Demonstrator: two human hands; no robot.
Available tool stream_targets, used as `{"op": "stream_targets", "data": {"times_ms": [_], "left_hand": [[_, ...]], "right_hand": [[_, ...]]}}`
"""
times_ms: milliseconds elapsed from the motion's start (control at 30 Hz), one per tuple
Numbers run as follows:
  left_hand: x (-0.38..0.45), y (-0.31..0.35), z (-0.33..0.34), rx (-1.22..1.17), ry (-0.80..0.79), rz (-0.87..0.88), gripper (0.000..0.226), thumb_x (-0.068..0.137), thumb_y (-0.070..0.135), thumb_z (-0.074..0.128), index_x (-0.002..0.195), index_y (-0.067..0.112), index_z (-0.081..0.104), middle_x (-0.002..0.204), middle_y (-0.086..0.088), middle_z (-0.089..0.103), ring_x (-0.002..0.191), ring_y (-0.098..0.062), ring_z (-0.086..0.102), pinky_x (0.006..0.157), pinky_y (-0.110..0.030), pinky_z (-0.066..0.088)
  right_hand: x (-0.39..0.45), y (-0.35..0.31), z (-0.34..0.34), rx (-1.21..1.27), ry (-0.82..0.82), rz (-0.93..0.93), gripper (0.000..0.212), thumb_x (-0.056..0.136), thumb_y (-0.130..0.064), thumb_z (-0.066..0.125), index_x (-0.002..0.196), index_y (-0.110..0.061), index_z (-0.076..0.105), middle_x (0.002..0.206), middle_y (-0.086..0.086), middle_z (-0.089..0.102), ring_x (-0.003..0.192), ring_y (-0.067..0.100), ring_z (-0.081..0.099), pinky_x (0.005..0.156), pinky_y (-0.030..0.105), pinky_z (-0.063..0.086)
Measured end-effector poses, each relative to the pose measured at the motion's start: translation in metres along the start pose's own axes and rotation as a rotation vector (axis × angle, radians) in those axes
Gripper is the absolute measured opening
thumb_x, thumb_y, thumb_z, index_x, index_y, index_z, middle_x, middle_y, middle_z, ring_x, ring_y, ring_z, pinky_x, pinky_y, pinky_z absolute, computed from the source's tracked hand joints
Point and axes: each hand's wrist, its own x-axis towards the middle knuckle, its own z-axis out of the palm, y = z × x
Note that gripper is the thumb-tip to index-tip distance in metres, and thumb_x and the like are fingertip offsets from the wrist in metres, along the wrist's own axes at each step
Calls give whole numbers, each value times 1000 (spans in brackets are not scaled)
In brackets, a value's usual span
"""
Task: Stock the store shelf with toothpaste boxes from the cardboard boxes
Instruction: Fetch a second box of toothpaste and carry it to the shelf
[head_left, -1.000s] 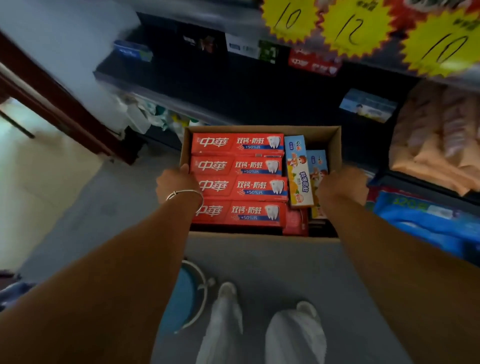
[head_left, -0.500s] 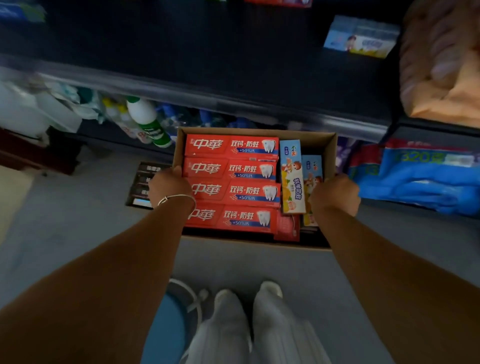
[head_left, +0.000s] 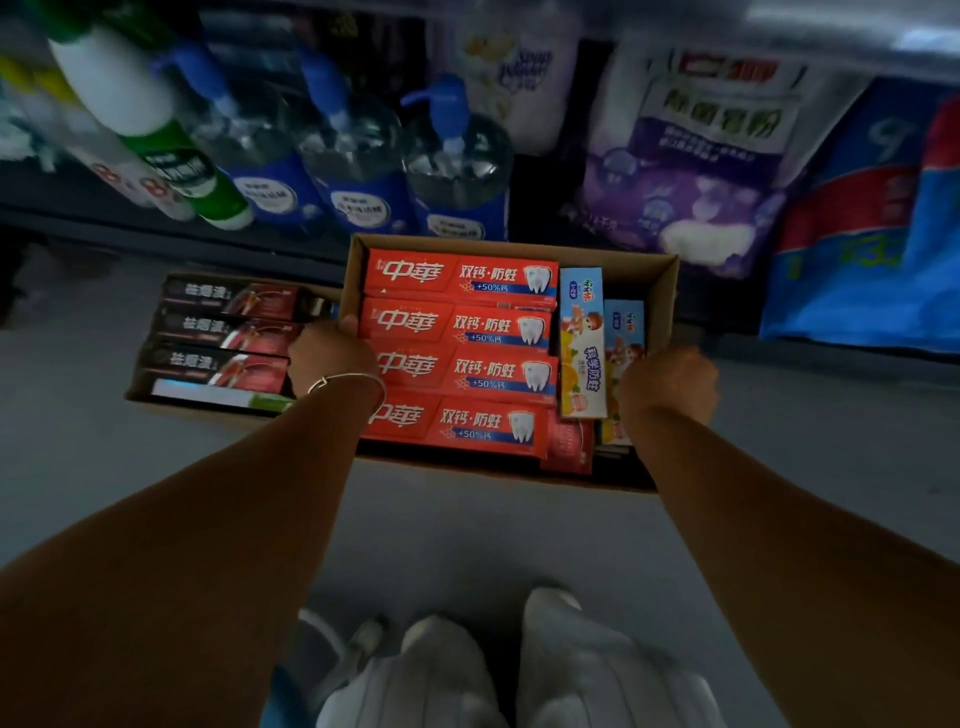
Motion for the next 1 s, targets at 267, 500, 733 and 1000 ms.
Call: {"op": "stream_targets", "data": {"times_ms": [267, 500, 733, 1000], "left_hand": [[25, -34, 44, 28, 27, 31, 37, 98, 32, 43, 111, 5, 64, 115, -23, 61, 109, -40, 56, 90, -43, 44], [33, -57, 57, 38, 41, -24, 36, 98, 28, 42, 114, 3, 63, 118, -22, 60, 112, -38, 54, 88, -40, 42], [55, -58, 84, 2, 19, -44, 36, 98, 30, 44, 111, 2, 63, 115, -20, 62, 108, -36, 58, 86, -38, 43], [72, -61, 113, 24, 17, -4, 36, 98, 30, 43, 110, 2, 62, 115, -20, 62, 107, -37, 58, 85, -40, 45]], "right_hand": [[11, 39, 74, 53, -28, 44, 38, 93, -27, 55, 122, -3, 45, 126, 18, 55, 115, 36, 54, 88, 42, 46], [20, 39, 101, 13, -23, -13, 32, 94, -21, 52, 120, -2, 46, 126, 18, 55, 116, 36, 54, 88, 42, 45], [37, 40, 125, 61, -17, -15, 39, 92, -26, 59, 120, -1, 47, 128, 17, 55, 117, 32, 54, 87, 37, 46], [53, 49, 145, 66, -15, 5, 34, 93, -19, 55, 121, -1, 47, 128, 17, 55, 117, 32, 55, 88, 38, 46]]}}
